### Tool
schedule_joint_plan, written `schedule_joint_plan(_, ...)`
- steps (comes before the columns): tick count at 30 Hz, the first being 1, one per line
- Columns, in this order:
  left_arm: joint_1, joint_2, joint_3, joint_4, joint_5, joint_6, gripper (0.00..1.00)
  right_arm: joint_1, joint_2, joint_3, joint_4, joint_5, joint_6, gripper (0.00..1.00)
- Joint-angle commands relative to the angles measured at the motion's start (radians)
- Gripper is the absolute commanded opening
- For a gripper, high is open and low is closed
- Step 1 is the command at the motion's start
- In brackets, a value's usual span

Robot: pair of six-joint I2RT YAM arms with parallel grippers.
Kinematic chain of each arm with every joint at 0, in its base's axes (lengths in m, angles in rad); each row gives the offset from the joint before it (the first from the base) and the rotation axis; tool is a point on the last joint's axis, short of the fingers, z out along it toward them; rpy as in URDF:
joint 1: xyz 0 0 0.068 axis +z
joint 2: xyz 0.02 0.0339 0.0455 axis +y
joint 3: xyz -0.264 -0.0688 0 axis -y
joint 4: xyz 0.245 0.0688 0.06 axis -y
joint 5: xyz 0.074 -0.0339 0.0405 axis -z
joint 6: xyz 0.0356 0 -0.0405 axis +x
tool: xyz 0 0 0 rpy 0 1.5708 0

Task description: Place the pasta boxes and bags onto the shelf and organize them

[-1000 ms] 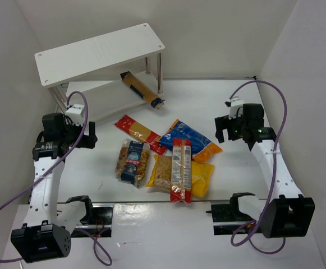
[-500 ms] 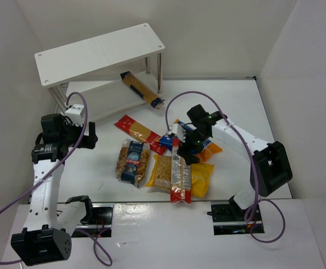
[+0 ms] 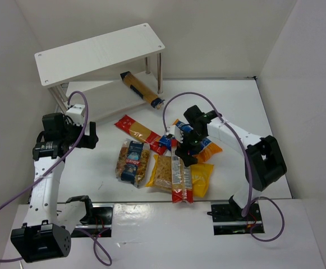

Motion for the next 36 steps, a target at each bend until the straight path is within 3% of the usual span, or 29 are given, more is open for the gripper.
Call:
schedule_joint_plan(1,-0.003,-0.002,0.015,0.021,0.019,0.017,1.0,0.001,0.029,0.061,0.042,-0.011,0.122,1.0)
schedule_joint_plan(11,-0.003,-0.044,0.015,0.021,0.019,0.017,1.0,0.001,0.039,0.107,0.057,-0.02,0.593,1.0)
schedule_joint_plan(18,-0.003,-0.044,0.015,0.021,0.019,0.017,1.0,0.001,0.071,0.086,0.074,0.158,0.68,1.0)
schedule_joint_plan(23,-0.003,-0.044,0.015,0.021,0.019,0.017,1.0,-0.027,0.094,0.075,0.106,0.182,0.708,1.0)
schedule_joint_plan(29,-0.003,-0.044,0.015,0.021,0.019,0.017,1.0,-0.036,0.18,0.155,0.097,0.005,0.707,1.0)
schedule_joint_plan(36,-0.003,-0.034,0.015,0.021,0.019,0.017,1.0,-0.036,0.192,0.185,0.149,-0.035,0.72,1.0)
